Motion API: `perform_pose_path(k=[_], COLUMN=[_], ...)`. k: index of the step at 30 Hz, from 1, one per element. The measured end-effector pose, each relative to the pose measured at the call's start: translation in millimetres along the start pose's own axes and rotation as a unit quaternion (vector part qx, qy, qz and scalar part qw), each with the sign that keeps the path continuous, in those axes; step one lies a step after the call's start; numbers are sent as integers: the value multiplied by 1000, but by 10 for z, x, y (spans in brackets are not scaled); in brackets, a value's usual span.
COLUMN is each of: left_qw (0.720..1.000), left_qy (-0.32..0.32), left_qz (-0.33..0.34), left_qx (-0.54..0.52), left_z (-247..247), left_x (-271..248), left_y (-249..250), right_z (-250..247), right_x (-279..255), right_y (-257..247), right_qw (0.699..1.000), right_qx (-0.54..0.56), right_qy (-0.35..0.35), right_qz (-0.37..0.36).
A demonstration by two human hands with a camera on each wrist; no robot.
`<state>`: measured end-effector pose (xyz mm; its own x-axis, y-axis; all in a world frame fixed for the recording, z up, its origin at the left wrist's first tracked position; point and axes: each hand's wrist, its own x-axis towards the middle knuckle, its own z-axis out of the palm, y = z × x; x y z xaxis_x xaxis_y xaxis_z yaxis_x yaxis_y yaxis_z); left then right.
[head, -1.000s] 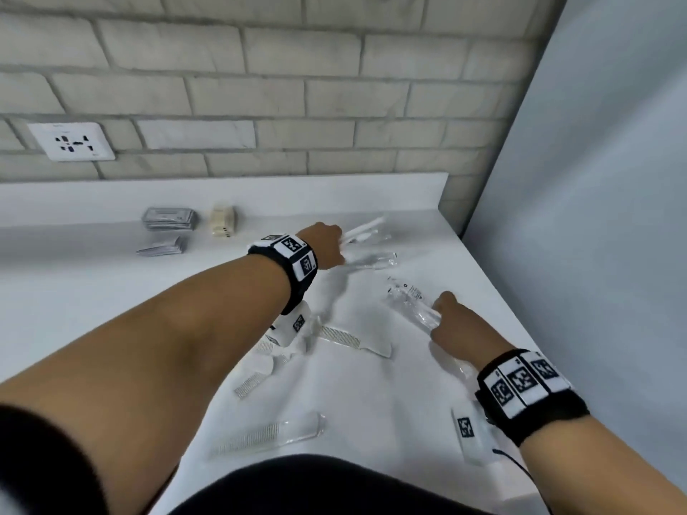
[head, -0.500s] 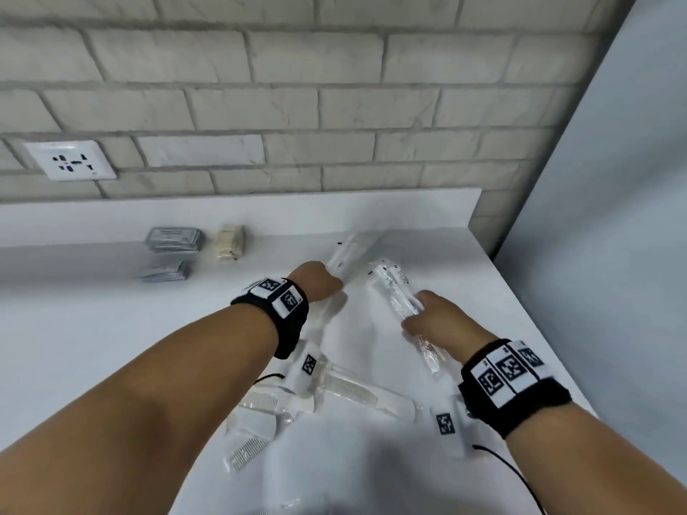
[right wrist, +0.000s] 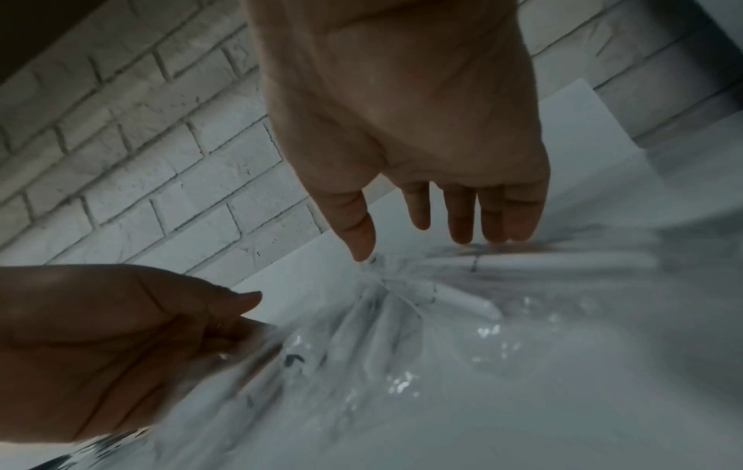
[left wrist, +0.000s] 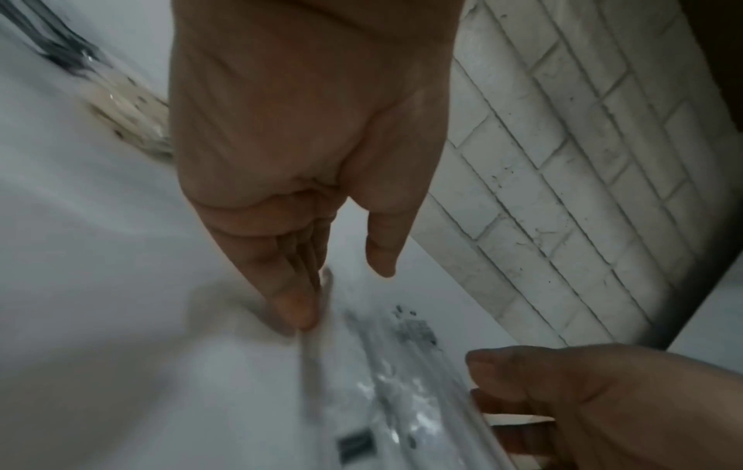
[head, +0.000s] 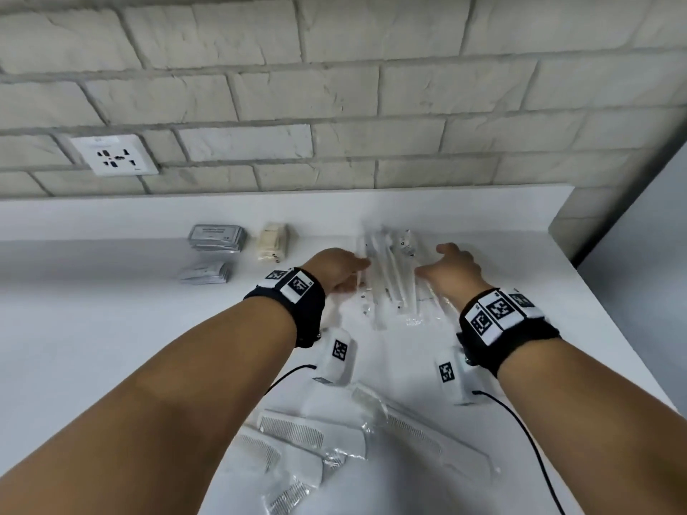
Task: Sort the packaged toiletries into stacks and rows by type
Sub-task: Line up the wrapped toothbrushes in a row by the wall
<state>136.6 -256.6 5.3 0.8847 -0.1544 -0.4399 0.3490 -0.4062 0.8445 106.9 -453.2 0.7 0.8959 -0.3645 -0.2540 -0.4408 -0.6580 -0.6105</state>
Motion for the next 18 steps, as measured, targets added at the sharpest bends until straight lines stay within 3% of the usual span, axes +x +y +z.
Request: perform_pose_path(k=[4,7,10,12,18], left_qw=[999,987,910,871,831], left_qy=[27,27,11,0,1], left_qz=[6,62,141,161,188], left_qx=[19,143,389,464,524], left_z=[-273,-347,-298,-269,-362], left_x=[103,83,48,20,-113], left_y=[-122,-147,-181,-220,-364], right_z=[62,211,380,434,313], right_x=[1,-104,-218,-237,-186], right_y=[-63,-169,-241,-238,-169], right_qw=[994,977,946,926,923], right_qx=[-59,-81,-166,-242,-289], right_qy=[32,-22,-83,-108,-91], right_qz=[-90,-199,-267,-269,-238])
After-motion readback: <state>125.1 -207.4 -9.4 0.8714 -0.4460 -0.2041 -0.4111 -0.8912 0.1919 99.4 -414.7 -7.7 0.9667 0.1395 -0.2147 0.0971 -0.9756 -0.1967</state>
